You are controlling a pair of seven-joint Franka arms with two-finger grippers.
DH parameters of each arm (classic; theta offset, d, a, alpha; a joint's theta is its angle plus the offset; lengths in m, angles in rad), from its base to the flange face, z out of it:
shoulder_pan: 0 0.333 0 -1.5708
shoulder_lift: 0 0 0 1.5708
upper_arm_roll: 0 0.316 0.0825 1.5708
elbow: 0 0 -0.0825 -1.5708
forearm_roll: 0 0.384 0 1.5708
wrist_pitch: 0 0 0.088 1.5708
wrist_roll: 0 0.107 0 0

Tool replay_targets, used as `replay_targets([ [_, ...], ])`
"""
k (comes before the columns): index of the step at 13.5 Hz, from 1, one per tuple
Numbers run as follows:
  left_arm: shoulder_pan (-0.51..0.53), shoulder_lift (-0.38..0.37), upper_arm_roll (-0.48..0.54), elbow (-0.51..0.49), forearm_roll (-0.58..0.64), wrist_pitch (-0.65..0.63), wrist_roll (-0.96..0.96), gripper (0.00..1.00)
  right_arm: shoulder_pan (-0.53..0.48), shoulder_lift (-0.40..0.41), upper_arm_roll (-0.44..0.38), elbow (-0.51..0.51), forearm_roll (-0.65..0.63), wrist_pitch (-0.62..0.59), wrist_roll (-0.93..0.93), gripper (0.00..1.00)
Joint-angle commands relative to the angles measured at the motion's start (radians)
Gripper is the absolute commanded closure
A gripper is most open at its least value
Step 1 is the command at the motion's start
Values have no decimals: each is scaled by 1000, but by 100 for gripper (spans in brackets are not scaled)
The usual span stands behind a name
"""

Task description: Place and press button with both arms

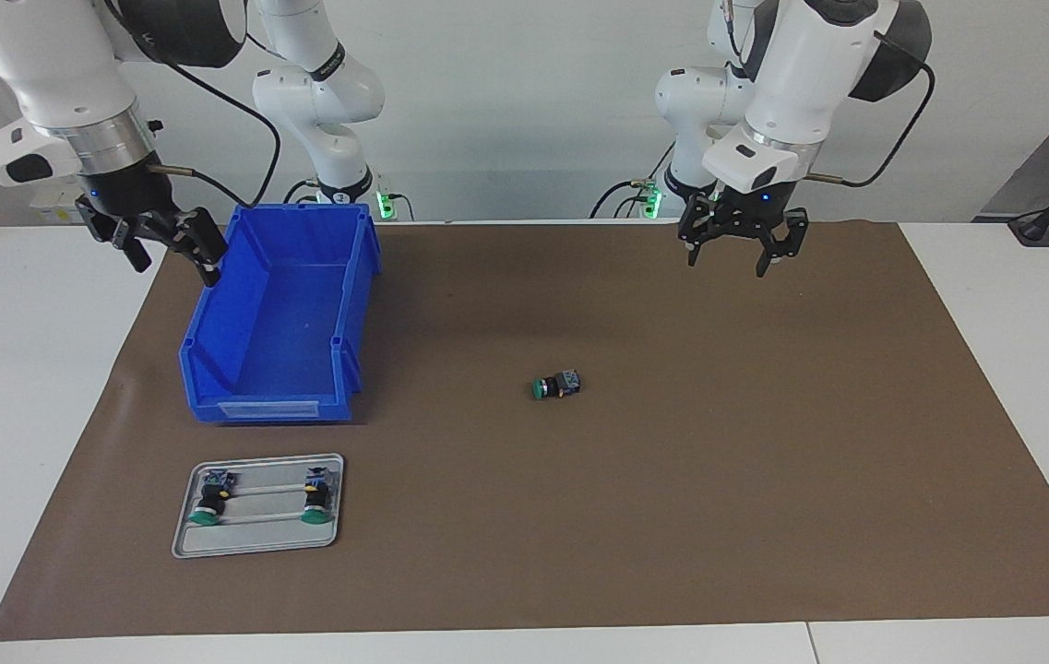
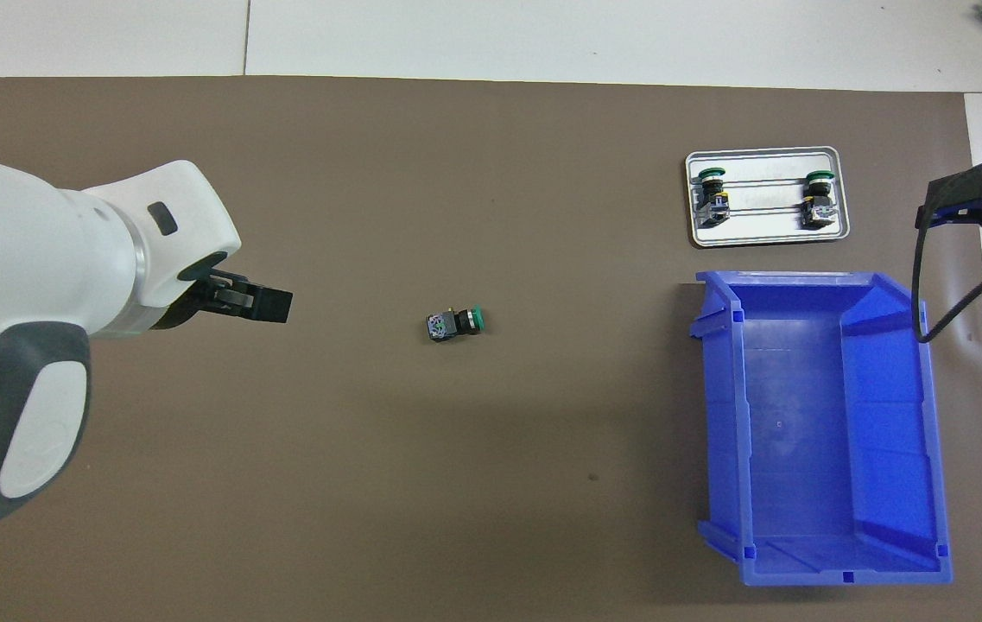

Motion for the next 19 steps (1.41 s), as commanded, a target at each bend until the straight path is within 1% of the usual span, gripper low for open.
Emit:
replay_targets([
  [1, -63, -33, 13, -99, -41, 172, 36, 0, -4, -32, 7, -59, 4, 11, -41, 0],
  [2, -85, -24, 13, -111, -78, 219, 96, 0, -4, -34, 7, -61, 4, 10, -43, 0],
  [4, -112, 21, 13, -111, -127, 260, 255, 0, -4, -35, 11, -59, 4, 7, -63, 0],
  [5, -132, 51, 13, -111, -130, 281, 326, 0, -4, -37, 14, -61, 5, -6, -87, 0],
  [7, -178, 124, 13, -111, -130, 371, 453, 0, -2, -44, 17, -65, 5, -32, -98, 0],
  [9, -215, 173, 13, -114, -130, 418, 555, 0, -2, -44, 17, -69, 5, -27, -100, 0],
  [10, -227, 184, 13, -127, -130, 441, 596, 0, -2, -46, 17, -75, 5, -27, -98, 0],
  [13, -241, 184, 14, -188, -130, 511, 771, 0, -2, -50, 16, -87, 5, -20, -98, 0],
  [14, -243, 189, 13, -199, -130, 522, 803, 0, -4, -55, 16, -93, 5, -12, -98, 0],
  [15, -254, 216, 14, -200, -130, 546, 810, 0, -3, -55, 16, -95, 4, -7, -100, 0],
  [17, -295, 299, 16, -202, -132, 649, 797, 1, -2, -54, 19, -90, -34, -7, -118, 0],
  [19, -307, 359, 18, -196, -130, 695, 800, 0, -1, -43, 25, -59, -60, -19, -135, 0],
])
